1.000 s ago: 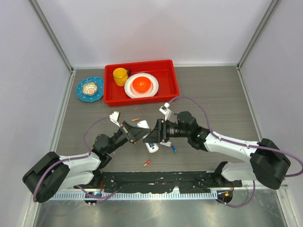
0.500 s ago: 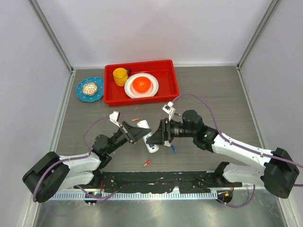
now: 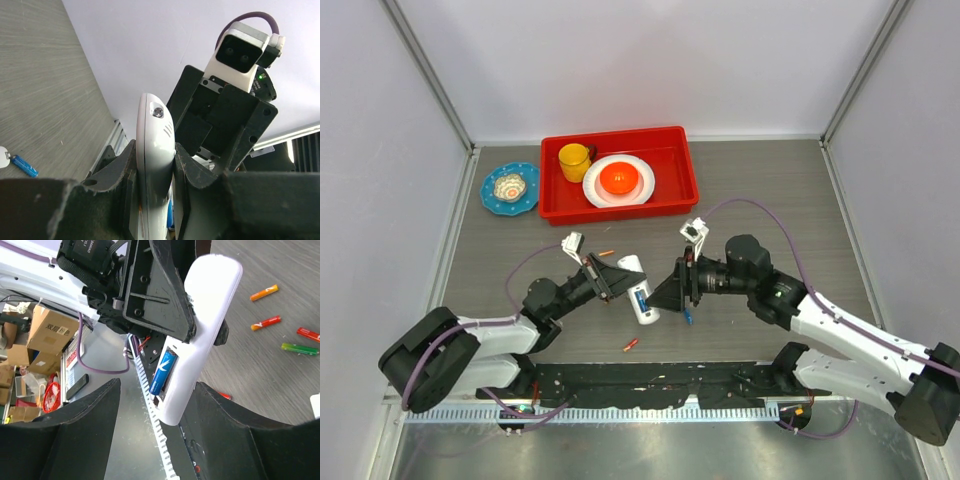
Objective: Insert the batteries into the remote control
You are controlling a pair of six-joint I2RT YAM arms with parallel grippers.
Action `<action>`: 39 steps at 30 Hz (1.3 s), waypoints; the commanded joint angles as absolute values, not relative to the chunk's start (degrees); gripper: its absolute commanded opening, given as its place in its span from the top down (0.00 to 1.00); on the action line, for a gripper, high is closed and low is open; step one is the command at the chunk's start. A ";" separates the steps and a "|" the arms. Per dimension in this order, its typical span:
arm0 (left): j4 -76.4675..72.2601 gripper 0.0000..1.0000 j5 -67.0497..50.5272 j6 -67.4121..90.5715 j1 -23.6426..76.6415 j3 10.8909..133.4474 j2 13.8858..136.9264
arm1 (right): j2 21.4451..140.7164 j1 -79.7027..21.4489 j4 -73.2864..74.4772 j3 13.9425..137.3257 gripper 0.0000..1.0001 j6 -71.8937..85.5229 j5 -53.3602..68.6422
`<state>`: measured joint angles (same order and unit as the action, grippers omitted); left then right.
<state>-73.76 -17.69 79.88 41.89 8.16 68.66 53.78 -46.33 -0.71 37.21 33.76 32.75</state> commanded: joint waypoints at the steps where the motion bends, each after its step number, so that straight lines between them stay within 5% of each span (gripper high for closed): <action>1: -87.79 1.00 -20.04 81.74 42.10 10.63 70.92 | 52.21 -45.00 -2.45 35.78 0.34 33.31 30.85; 39: -88.59 1.00 -21.18 82.35 42.01 11.43 68.91 | 61.43 -44.21 -14.59 31.82 0.44 42.54 31.11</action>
<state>-73.34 -20.60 82.04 41.89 9.23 71.02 60.42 -44.40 -12.60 32.14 42.41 31.66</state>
